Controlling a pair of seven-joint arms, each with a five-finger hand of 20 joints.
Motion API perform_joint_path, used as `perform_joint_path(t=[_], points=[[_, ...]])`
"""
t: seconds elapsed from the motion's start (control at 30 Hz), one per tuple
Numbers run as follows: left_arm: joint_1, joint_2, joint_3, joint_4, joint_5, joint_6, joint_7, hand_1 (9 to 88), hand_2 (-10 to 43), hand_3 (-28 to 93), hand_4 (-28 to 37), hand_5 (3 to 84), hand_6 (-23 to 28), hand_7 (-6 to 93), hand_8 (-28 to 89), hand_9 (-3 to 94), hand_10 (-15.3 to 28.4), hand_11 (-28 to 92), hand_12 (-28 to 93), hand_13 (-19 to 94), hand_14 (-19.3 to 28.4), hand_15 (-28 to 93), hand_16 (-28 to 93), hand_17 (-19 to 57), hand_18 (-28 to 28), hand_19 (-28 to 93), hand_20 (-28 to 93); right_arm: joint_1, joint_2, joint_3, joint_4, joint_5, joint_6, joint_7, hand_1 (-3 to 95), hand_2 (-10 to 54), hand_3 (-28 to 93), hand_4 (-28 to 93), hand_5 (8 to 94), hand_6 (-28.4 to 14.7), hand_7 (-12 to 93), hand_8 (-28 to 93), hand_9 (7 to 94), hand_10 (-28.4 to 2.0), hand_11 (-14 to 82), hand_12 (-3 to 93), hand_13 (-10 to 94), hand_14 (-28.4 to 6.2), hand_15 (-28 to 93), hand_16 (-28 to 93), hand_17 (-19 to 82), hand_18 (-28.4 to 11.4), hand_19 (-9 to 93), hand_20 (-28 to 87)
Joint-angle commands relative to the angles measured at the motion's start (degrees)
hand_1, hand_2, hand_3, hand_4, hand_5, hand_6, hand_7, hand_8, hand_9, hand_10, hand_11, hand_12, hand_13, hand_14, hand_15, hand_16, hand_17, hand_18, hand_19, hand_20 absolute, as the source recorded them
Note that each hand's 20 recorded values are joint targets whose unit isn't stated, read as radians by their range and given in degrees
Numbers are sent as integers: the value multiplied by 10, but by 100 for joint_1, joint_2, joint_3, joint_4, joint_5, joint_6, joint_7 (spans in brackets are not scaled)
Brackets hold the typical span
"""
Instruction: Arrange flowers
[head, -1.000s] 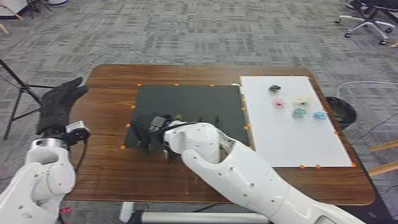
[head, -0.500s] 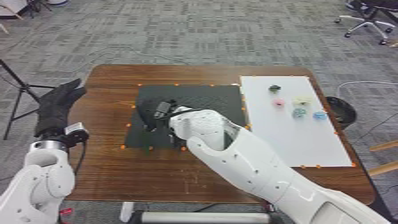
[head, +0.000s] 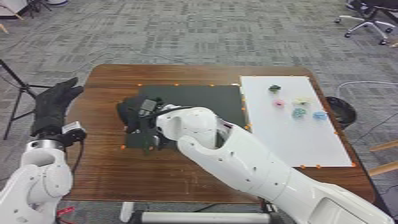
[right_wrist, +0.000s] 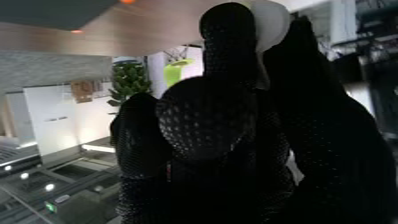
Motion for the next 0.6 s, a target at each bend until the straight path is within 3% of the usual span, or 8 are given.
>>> perform_joint_path(t=[0.03, 0.07, 0.2, 0.3, 0.6], points=[[-72, -39, 12, -2, -114, 67, 25, 258, 256, 682, -283, 503, 34, 148, -85, 527, 143, 200, 105, 380, 148, 113, -4, 61, 94, 66, 142, -294, -270, 210, 20, -201, -160, -271, 589, -65, 509, -153, 769, 7, 224, 137, 913, -88, 198, 198, 937, -5, 515, 362, 575, -156, 932, 545], [-153, -38, 59, 39, -109, 52, 35, 258, 256, 682, -283, 503, 34, 148, -85, 527, 143, 200, 105, 380, 148, 113, -4, 61, 94, 66, 142, -316, -262, 209, 39, -225, -160, -287, 589, -65, 509, -153, 769, 7, 224, 137, 913, -88, 198, 197, 937, -5, 515, 362, 575, -156, 932, 545], [-285, -37, 141, 74, -120, 37, 64, 257, 256, 683, -283, 503, 34, 148, -85, 526, 143, 200, 105, 381, 148, 113, -4, 61, 95, 66, 141, -466, -377, 363, 174, -570, -196, -492, 591, -65, 507, -155, 770, 6, 222, 133, 913, -87, 193, 193, 937, -5, 516, 362, 574, -156, 932, 546], [-331, -26, 172, 60, -113, -7, 54, 257, 256, 682, -283, 503, 34, 148, -85, 527, 143, 200, 105, 381, 148, 113, -4, 60, 95, 66, 141, -532, -438, 435, 263, -689, -217, -513, 591, -64, 506, -155, 770, 7, 223, 132, 912, -86, 190, 191, 937, -6, 517, 362, 574, -156, 932, 546], [-366, -14, 201, 36, -113, 33, 15, 255, 256, 683, -283, 503, 34, 148, -85, 526, 143, 201, 106, 381, 148, 113, -4, 60, 96, 67, 142, -615, -482, 606, 436, -1344, -193, -870, 592, -63, 505, -162, 766, 13, 227, 121, 911, -84, 177, 192, 937, -6, 522, 362, 574, -157, 932, 550]])
